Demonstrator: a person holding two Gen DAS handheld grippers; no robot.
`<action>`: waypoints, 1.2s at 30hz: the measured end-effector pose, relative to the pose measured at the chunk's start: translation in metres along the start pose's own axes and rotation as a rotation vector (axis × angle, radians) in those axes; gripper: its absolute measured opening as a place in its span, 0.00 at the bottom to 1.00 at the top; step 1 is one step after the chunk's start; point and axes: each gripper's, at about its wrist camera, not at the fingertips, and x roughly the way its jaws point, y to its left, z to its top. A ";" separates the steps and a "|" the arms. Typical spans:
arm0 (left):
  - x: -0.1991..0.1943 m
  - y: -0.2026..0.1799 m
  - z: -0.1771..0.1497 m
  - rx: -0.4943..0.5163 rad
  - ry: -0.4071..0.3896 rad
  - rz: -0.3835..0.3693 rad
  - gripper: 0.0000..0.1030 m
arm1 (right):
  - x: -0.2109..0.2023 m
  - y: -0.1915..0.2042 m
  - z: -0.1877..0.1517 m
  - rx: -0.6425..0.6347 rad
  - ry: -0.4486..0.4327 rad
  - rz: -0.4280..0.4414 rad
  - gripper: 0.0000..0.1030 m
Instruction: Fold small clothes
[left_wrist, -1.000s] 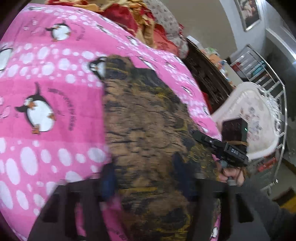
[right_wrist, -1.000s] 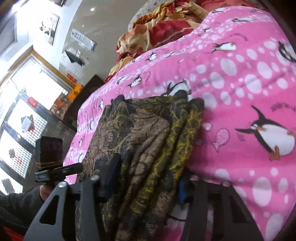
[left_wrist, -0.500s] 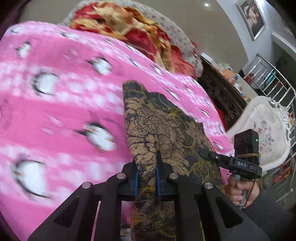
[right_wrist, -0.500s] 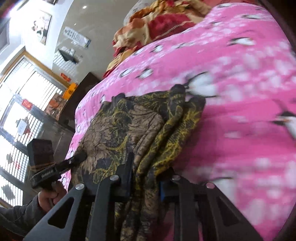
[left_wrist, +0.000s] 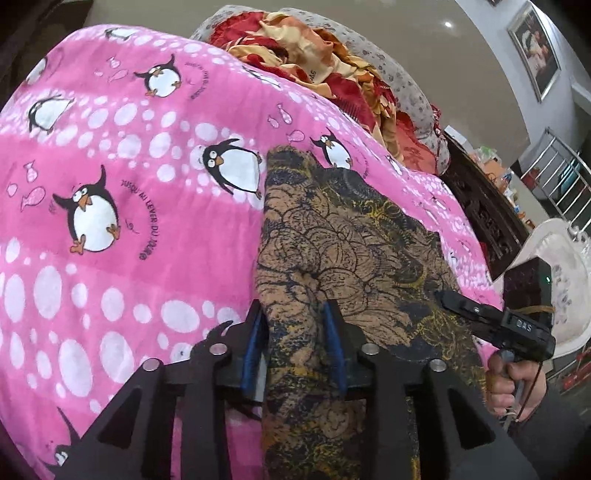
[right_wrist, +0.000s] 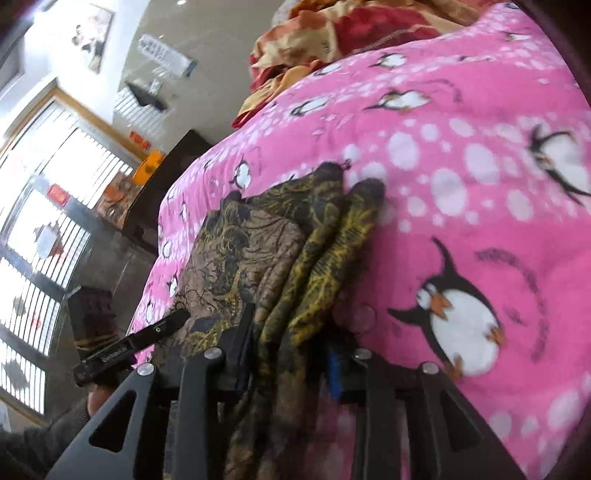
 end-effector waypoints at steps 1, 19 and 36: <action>-0.004 0.002 0.001 -0.004 0.003 0.007 0.18 | -0.007 0.003 -0.001 0.000 -0.008 -0.013 0.34; -0.028 -0.067 -0.079 0.308 0.021 0.024 0.18 | -0.025 0.121 -0.140 -0.668 0.074 -0.403 0.53; -0.032 -0.063 -0.085 0.299 -0.019 -0.005 0.18 | -0.026 0.122 -0.149 -0.664 0.012 -0.426 0.57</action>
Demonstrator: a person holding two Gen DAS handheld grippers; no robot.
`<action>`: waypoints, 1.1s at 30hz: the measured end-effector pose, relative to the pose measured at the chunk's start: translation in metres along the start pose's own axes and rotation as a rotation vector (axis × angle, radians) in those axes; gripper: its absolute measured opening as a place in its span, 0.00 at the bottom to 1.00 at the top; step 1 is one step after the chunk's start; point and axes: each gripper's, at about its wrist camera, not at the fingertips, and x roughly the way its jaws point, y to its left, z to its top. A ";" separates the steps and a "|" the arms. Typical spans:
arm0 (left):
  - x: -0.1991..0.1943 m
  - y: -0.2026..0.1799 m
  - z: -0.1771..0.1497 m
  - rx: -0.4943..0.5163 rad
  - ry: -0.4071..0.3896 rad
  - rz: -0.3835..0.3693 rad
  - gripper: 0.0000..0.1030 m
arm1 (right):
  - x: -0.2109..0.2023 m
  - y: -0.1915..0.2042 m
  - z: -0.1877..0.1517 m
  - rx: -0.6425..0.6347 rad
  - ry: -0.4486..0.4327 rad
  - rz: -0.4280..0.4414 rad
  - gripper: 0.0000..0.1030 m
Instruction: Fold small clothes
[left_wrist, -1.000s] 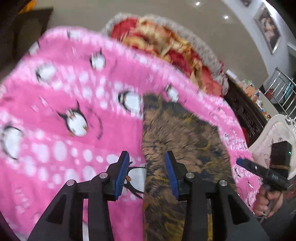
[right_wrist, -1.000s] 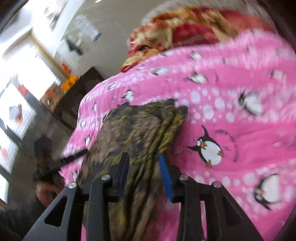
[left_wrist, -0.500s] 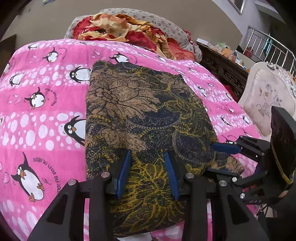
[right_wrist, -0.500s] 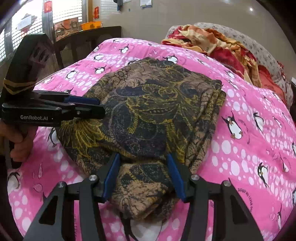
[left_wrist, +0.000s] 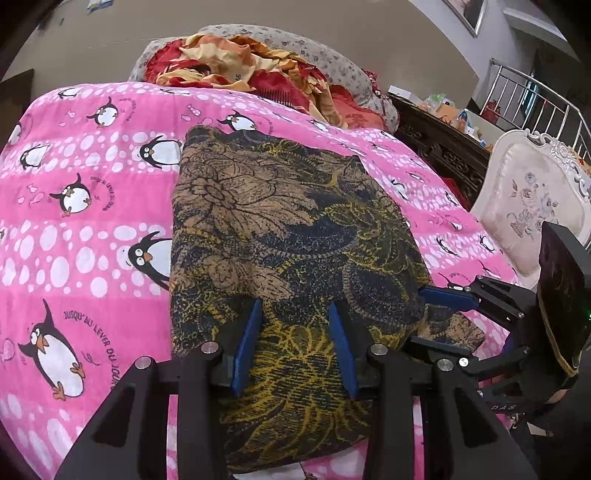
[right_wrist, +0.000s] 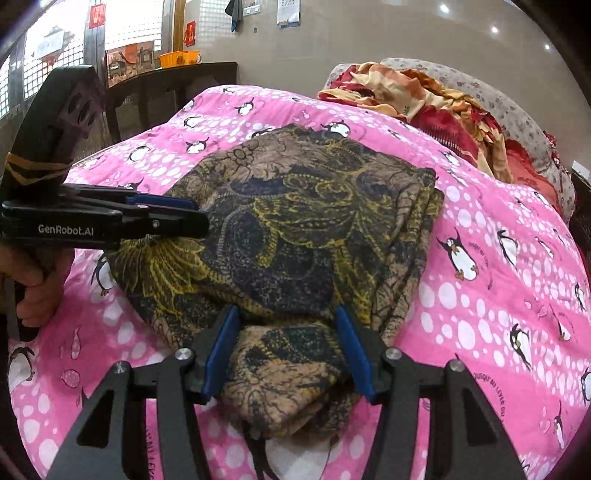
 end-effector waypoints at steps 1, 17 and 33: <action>0.000 0.000 0.000 0.000 0.000 0.000 0.18 | 0.000 0.000 0.000 0.001 0.001 0.002 0.57; 0.001 0.000 0.001 -0.001 -0.001 -0.001 0.18 | 0.001 -0.002 0.001 0.016 -0.001 0.019 0.58; 0.010 -0.029 0.006 0.077 0.033 -0.060 0.71 | -0.004 -0.005 0.003 0.085 0.039 0.033 0.61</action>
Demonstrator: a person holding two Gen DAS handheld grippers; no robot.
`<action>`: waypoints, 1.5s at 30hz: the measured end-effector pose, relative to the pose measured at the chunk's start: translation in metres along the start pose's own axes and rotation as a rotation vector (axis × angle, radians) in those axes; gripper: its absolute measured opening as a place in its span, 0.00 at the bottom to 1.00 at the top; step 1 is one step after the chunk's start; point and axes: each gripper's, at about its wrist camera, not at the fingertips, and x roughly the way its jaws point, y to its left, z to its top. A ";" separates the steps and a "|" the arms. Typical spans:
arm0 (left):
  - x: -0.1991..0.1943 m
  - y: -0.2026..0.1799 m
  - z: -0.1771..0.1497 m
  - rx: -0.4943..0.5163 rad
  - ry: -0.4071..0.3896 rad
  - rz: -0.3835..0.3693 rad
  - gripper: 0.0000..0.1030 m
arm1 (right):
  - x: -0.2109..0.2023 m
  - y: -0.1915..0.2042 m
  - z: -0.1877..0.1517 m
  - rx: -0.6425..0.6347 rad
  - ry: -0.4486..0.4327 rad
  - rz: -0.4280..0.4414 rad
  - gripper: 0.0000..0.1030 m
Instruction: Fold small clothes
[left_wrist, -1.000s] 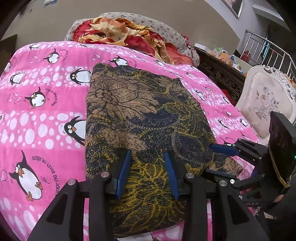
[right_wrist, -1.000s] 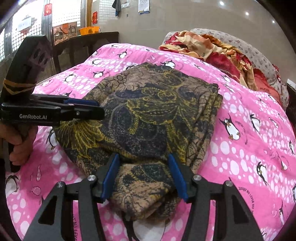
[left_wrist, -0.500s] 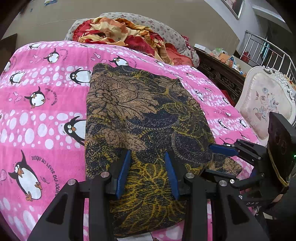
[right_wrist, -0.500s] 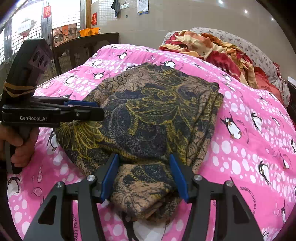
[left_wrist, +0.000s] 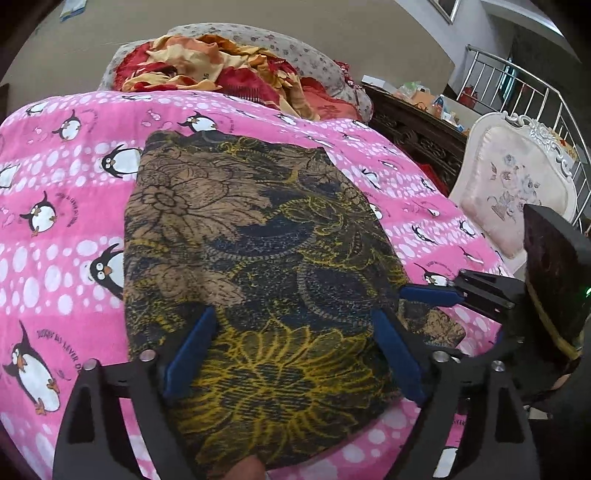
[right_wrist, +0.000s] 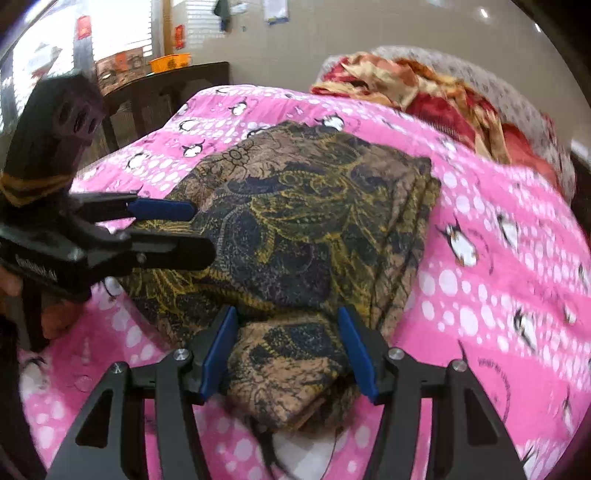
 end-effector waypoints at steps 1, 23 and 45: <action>0.001 -0.002 0.001 0.000 0.002 0.012 0.73 | -0.002 -0.002 -0.001 0.018 0.010 0.009 0.60; -0.040 -0.070 0.020 -0.050 0.071 0.393 0.80 | -0.100 -0.020 -0.024 0.291 -0.051 -0.245 0.60; -0.048 -0.061 0.019 -0.078 0.070 0.430 0.80 | -0.106 -0.030 -0.022 0.359 -0.078 -0.255 0.60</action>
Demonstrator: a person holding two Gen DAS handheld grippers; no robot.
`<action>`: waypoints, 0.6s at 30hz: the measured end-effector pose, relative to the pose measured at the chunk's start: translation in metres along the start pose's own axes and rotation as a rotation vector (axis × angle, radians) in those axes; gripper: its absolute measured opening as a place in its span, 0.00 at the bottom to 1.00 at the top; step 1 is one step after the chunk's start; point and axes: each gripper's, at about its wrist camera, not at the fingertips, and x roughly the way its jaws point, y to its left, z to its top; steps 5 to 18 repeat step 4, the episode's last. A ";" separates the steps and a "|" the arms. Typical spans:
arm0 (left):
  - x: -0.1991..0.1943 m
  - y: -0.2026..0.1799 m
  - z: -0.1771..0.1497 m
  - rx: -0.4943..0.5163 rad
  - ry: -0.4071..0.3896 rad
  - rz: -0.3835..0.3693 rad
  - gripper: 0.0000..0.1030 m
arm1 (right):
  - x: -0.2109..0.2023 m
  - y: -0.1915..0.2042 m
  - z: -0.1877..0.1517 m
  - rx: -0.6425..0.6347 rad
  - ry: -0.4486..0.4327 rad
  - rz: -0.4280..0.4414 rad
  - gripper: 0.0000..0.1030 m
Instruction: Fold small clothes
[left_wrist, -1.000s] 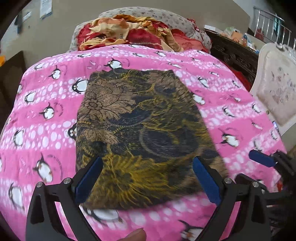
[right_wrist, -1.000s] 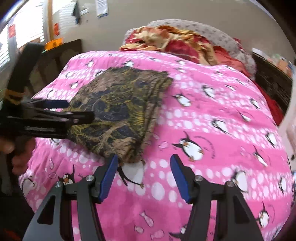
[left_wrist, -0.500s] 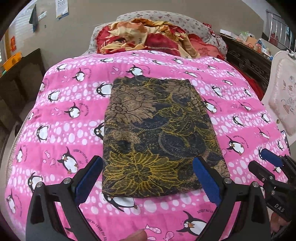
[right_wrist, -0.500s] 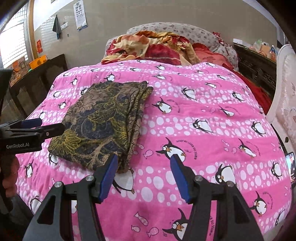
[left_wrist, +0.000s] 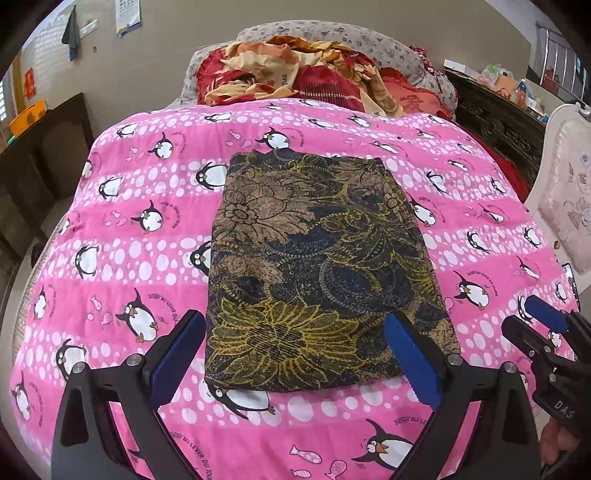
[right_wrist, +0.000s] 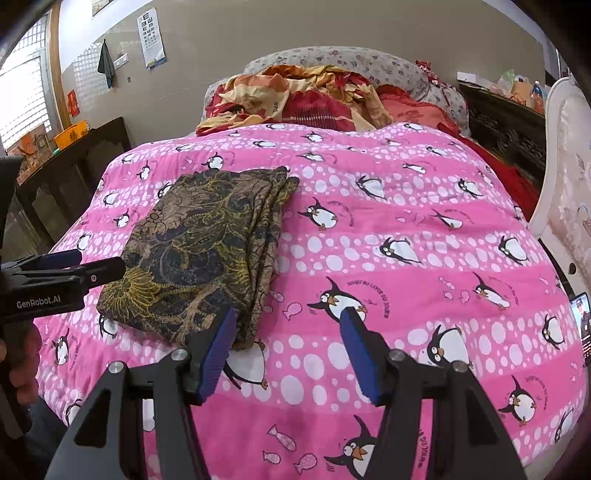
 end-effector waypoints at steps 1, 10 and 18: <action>0.000 0.000 0.000 -0.001 -0.002 0.002 0.80 | 0.000 0.001 -0.001 0.000 0.000 0.000 0.60; 0.000 0.000 0.000 0.000 -0.003 -0.001 0.80 | 0.001 0.002 0.000 -0.002 -0.001 0.002 0.60; 0.000 0.000 0.000 0.000 -0.003 -0.001 0.80 | 0.001 0.002 0.000 -0.002 -0.001 0.002 0.60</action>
